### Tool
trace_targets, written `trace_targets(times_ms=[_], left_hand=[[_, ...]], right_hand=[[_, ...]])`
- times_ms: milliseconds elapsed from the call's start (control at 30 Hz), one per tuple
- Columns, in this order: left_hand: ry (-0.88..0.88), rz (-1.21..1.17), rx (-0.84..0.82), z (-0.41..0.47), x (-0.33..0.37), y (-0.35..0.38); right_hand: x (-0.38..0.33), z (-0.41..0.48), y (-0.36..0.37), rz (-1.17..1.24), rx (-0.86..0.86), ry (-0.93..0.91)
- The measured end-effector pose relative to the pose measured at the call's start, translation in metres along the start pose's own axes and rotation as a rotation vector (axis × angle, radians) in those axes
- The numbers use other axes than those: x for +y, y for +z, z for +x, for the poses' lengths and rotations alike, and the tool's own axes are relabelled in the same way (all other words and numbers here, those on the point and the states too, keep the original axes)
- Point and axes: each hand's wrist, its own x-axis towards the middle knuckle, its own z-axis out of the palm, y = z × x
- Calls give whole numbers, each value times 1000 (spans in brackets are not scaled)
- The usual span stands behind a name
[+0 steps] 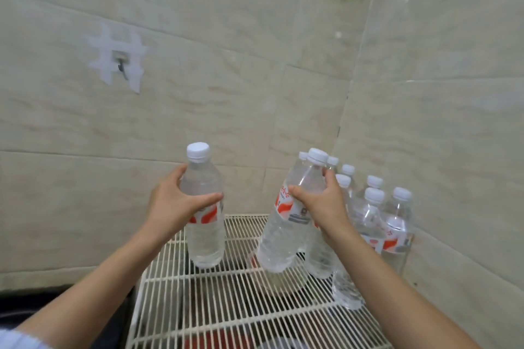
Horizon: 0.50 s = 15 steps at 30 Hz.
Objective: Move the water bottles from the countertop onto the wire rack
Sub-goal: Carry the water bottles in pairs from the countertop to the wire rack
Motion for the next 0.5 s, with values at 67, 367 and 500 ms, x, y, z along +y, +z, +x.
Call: trace_targets(times_ms=[67, 367, 500], left_hand=[[11, 46, 9, 10, -4, 2], [-8, 101, 27, 72, -4, 49], [-25, 105, -2, 93, -16, 70]], right_hand=[[10, 20, 10, -64, 42, 14], [28, 113, 61, -231, 16, 116], [51, 128, 81, -278, 15, 149]])
